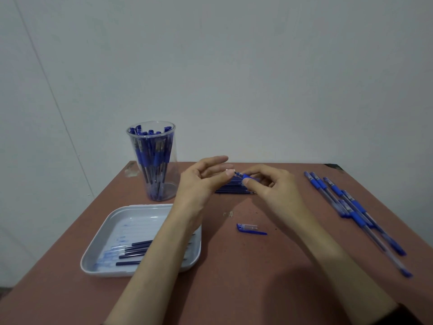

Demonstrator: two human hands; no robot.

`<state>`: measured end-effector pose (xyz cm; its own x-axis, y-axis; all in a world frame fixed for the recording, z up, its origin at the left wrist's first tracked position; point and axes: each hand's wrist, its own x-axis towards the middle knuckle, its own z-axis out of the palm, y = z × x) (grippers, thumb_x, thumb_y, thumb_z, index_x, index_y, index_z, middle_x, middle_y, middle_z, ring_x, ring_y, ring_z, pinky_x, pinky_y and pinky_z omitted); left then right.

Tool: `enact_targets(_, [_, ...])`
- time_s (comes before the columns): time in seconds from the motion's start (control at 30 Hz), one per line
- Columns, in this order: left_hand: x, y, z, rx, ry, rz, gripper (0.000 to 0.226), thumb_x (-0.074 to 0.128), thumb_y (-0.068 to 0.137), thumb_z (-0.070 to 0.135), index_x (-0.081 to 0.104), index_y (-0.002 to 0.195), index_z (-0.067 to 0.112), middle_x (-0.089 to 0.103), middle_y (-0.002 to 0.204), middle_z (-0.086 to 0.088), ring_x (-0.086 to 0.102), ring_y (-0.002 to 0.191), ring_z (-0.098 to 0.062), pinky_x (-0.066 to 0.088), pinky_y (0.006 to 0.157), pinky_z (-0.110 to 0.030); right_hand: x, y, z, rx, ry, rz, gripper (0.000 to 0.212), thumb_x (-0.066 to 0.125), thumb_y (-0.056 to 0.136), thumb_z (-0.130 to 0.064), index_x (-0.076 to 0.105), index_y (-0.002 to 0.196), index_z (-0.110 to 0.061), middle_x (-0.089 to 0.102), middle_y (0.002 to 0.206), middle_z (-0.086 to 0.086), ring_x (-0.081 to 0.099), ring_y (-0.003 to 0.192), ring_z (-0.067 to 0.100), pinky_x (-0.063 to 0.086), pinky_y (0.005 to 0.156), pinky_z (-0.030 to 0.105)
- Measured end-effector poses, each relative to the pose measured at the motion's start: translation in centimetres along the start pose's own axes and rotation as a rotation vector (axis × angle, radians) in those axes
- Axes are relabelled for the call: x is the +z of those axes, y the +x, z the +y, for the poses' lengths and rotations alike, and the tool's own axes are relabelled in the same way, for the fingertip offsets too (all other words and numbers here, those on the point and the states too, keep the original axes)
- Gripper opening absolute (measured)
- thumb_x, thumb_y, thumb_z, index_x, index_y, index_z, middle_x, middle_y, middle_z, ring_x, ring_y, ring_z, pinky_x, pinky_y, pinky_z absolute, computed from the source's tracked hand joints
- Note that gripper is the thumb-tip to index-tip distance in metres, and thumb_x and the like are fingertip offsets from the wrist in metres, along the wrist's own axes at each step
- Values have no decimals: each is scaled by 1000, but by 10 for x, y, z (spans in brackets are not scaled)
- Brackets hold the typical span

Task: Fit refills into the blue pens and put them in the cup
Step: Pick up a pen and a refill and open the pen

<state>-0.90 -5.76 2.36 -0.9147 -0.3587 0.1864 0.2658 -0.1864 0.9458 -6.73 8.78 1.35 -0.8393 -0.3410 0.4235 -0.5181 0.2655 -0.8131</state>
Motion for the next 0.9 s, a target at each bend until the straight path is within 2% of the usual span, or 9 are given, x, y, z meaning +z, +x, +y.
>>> enact_targets(0.07, [0, 0, -2, 14, 96, 1, 28, 71, 78, 2, 67, 98, 20, 74, 91, -1, 69, 85, -11, 54, 80, -22, 1, -1, 0, -37, -91, 7, 17, 68, 85, -18, 69, 80, -34, 67, 71, -8, 55, 63, 3, 45, 62, 20])
enact_targets(0.2, [1, 0, -4, 4, 80, -6, 28, 71, 78, 2, 66, 101, 18, 74, 89, -2, 69, 81, -11, 53, 76, -22, 1, -2, -3, -21, -59, -16, 11, 66, 87, -18, 73, 83, -26, 66, 67, -7, 55, 61, 7, 44, 60, 20])
enact_targets(0.27, [1, 1, -3, 15, 58, -30, 28, 68, 80, 1, 64, 102, 17, 75, 89, -1, 69, 80, -11, 53, 76, -22, 0, -2, -8, 88, 108, -82, 17, 61, 91, -16, 73, 78, -20, 64, 62, -1, 48, 52, 16, 40, 51, 25])
enact_targets(0.37, [1, 1, -1, 15, -36, -107, 31, 62, 83, -3, 60, 107, 16, 74, 94, -1, 69, 78, -13, 52, 76, -21, 2, -2, -13, 277, 437, -168, 28, 55, 92, -12, 71, 69, -13, 60, 62, 10, 37, 46, 15, 25, 42, 25])
enact_targets(0.43, [2, 1, 2, -7, -136, -133, 33, 59, 86, -3, 57, 114, 14, 73, 100, -4, 66, 80, -15, 52, 73, -18, 3, -2, -13, 293, 495, -174, 28, 55, 92, -12, 74, 71, -11, 59, 63, 11, 37, 47, 14, 23, 45, 28])
enact_targets(0.5, [3, 0, 2, -6, -147, -123, 31, 61, 86, 5, 57, 115, 14, 73, 101, -3, 67, 85, -12, 53, 72, -18, 4, -2, -14, 277, 500, -164, 21, 55, 92, -12, 72, 85, -1, 60, 64, 10, 38, 48, 14, 24, 47, 28])
enact_targets(0.63, [2, 0, -3, 9, 23, -66, 26, 70, 71, 31, 69, 92, 14, 73, 87, 0, 67, 90, -12, 48, 89, -28, 6, -3, -16, 260, 534, -160, 24, 56, 92, -14, 68, 73, -6, 59, 62, 8, 37, 48, 13, 23, 50, 31])
enact_targets(0.73, [2, 1, -4, 14, 49, -82, 22, 67, 74, 31, 74, 90, 16, 73, 90, -3, 66, 97, -15, 45, 97, -31, 6, -4, -16, 280, 568, -156, 26, 54, 92, -14, 66, 70, -7, 58, 61, 8, 37, 47, 13, 22, 48, 29])
enact_targets(0.9, [8, -3, -3, 38, 54, -147, 25, 63, 78, 36, 73, 89, 16, 66, 81, -13, 66, 79, -13, 50, 81, -25, 12, -5, -15, 247, 617, -216, 29, 57, 91, -16, 64, 66, -3, 55, 58, 11, 37, 45, 12, 33, 59, 38])
